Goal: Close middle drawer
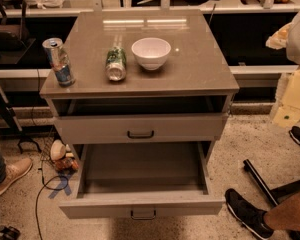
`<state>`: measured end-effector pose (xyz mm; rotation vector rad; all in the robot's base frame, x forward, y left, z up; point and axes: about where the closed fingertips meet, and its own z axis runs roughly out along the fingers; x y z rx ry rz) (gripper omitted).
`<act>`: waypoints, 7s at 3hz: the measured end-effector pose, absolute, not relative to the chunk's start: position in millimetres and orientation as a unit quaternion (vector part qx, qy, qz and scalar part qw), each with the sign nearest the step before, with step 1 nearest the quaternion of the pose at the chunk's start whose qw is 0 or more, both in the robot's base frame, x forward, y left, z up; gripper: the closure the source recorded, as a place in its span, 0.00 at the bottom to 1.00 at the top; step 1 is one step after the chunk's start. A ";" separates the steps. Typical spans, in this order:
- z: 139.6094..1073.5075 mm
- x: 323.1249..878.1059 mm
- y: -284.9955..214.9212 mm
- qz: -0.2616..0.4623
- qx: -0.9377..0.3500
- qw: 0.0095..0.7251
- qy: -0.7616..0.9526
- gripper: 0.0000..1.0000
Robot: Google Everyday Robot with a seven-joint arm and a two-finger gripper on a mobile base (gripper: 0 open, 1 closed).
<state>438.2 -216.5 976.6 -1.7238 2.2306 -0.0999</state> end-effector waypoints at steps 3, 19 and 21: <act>868.1 432.7 -201.8 0.087 -0.557 0.101 0.820 0.00; 424.0 630.0 -144.8 0.232 -0.143 0.181 0.945 1.00; 424.0 623.2 -146.6 0.232 -0.143 0.181 0.945 1.00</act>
Offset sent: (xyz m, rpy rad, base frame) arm 0.0017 0.0013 -0.0932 0.0946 0.2474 -0.0952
